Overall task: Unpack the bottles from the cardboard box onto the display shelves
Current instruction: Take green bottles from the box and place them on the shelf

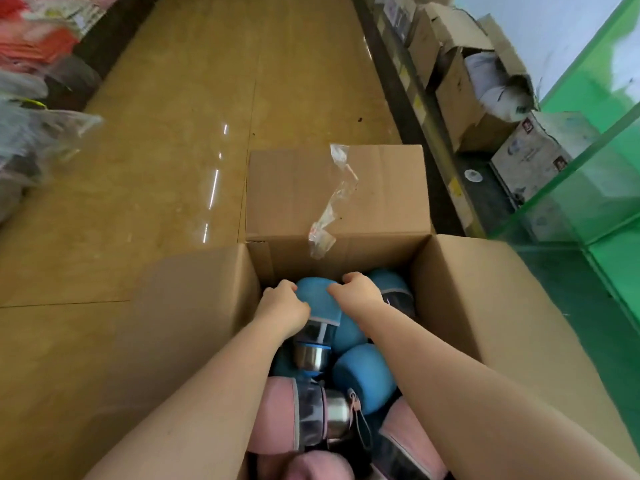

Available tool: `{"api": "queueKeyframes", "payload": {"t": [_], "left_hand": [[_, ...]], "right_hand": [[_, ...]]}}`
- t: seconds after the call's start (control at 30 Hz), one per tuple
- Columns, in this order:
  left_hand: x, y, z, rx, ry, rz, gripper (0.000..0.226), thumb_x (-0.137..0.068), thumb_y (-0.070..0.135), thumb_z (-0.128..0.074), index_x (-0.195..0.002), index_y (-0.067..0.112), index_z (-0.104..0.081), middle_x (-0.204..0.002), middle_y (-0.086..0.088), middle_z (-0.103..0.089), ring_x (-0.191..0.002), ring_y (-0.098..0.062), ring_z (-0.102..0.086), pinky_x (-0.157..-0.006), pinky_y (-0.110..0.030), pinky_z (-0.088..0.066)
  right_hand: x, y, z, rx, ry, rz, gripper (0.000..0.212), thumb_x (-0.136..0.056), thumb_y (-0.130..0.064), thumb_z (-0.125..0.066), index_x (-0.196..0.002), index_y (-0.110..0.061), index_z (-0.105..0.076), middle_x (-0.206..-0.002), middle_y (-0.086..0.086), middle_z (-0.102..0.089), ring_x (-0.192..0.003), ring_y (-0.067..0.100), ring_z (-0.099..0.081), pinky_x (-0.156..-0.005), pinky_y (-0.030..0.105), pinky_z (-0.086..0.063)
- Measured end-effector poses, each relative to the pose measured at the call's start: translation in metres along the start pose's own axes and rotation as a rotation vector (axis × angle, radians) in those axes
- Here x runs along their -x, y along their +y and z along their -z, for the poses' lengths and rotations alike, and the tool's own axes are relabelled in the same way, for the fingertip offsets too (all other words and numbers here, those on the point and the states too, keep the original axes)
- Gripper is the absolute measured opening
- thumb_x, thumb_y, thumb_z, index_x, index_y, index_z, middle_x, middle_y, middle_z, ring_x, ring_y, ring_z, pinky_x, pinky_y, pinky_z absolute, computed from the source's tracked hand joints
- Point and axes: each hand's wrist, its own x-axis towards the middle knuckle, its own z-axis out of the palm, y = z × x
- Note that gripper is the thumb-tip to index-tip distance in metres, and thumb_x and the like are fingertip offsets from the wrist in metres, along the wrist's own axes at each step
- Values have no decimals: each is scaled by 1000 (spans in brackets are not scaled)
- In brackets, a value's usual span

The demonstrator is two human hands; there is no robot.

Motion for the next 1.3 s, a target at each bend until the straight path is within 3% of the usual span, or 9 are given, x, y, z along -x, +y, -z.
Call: {"api": "queueKeyframes", "payload": {"t": [0.13,0.3,0.43,0.63,0.7,0.87,1.07,1.17,1.3], "left_hand": [[-18,-6,-12,18,27,35,48,-93,16,-48,-140,15,-37,-140,-13,-41,-122,-28,-47,-95,-31,-40],[-26,-11,-23,31,47,55,50,-93,11,-46,-142,11,-37,-142,-13,-41,-127,-28,-44,-98,-31,-38],[-28,-11,-34,267,62,100,46,-94,11,-47,-139,9,-38,-135,-12,-49,-120,-29,-49,-89,-29,-39],[-37,-7,-36,521,138,62,38,-91,4,-44,-127,15,-52,-129,-12,-52,-109,-28,-52,-83,-29,-43],[-43,-5,-35,405,129,43,42,-91,4,-40,-130,18,-48,-132,-12,-49,-108,-27,-51,-85,-31,-44],[-66,-16,-40,-355,74,-42,52,-95,23,-44,-144,17,-26,-147,-10,-29,-136,-30,-27,-107,-39,-30],[-79,-20,-56,-808,15,-36,77,-91,20,-52,-150,15,-3,-150,-11,-18,-137,-31,-21,-107,-37,-30],[-86,-20,-58,-913,68,-39,68,-91,24,-51,-148,14,-15,-146,-11,-24,-134,-29,-25,-108,-36,-27],[-93,-27,-63,-731,44,8,52,-95,27,-41,-141,9,-23,-145,-13,-29,-134,-29,-30,-110,-39,-26]], "right_hand": [[-17,5,-13,78,22,62,51,-93,-24,-49,-140,-9,-40,-138,12,-47,-121,26,-50,-80,21,-35],[-27,4,-23,275,56,188,58,-93,-30,-51,-143,-9,-32,-143,14,-35,-130,31,-39,-103,36,-38],[-29,2,-28,538,24,361,56,-96,-29,-47,-147,-16,-27,-151,6,-28,-139,27,-23,-109,45,-29],[-33,6,-26,852,4,467,43,-100,-35,-34,-140,-20,-42,-147,5,-35,-139,25,-23,-110,51,-20],[-30,10,-25,944,-4,473,41,-100,-35,-32,-133,-21,-51,-138,6,-41,-131,26,-30,-108,51,-23],[-24,16,-20,897,18,519,37,-94,-34,-41,-125,-18,-56,-130,6,-43,-124,28,-33,-100,46,-34],[-23,23,-15,816,32,512,37,-92,-36,-46,-123,-18,-55,-127,6,-42,-121,27,-32,-96,41,-37],[-23,27,-18,794,57,513,35,-93,-36,-45,-121,-18,-54,-127,5,-45,-122,26,-33,-96,41,-35],[-25,32,-20,814,60,526,36,-95,-36,-42,-124,-18,-51,-129,2,-49,-126,25,-31,-96,41,-32]]}}
